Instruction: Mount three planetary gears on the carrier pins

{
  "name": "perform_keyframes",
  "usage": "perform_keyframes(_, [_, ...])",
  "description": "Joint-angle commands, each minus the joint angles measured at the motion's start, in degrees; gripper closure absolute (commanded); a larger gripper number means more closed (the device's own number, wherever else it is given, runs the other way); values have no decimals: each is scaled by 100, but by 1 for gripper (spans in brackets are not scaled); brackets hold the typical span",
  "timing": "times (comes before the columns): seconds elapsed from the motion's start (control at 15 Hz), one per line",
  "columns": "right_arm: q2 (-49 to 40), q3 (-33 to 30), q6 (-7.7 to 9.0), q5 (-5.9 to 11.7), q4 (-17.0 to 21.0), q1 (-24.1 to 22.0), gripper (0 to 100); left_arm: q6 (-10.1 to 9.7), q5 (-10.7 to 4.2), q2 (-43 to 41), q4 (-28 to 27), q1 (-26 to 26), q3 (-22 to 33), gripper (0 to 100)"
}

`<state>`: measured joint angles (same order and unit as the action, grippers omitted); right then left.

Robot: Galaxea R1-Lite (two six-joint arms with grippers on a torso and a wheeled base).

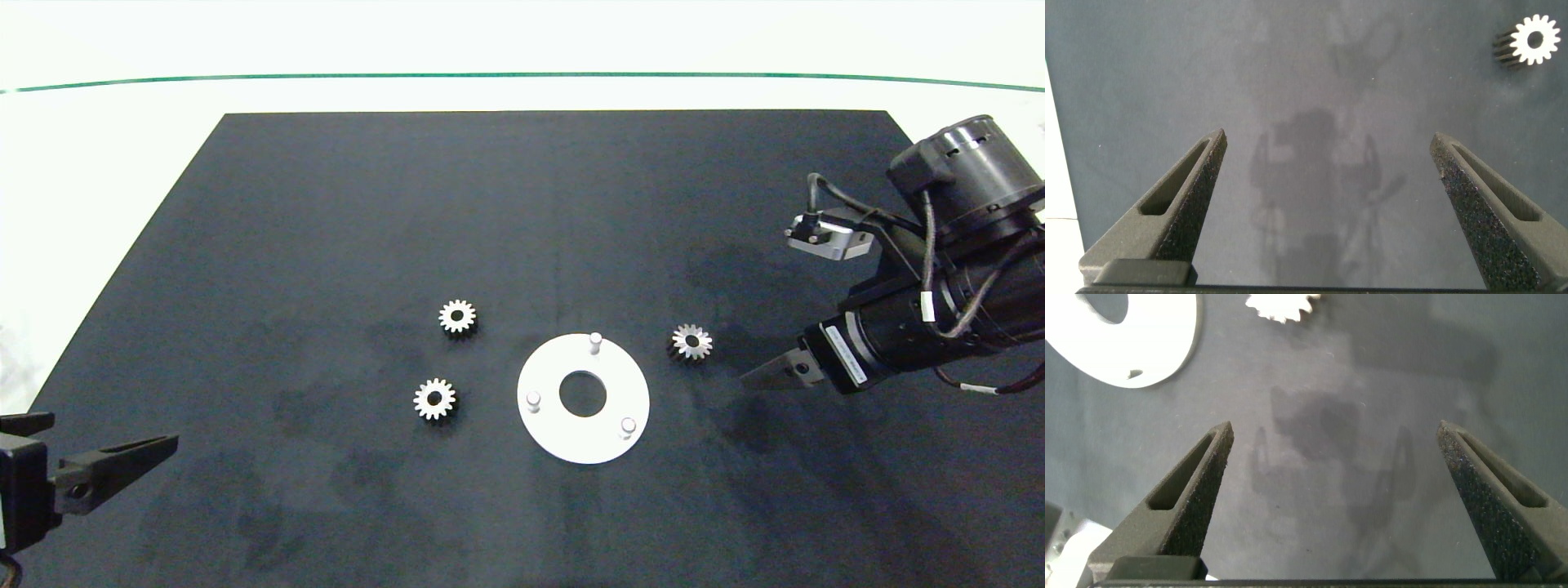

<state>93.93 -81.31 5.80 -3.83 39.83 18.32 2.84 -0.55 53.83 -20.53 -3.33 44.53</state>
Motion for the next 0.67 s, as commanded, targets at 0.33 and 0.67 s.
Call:
perform_keyframes(0.33, [882, -1045, 281, 66, 350, 57, 0, 6, 2, -13, -13, -10, -6, 0])
perform_keyframes(0.67, [1391, -1554, 378, 93, 473, 137, 0, 15, -7, 39, -4, -10, -6, 0])
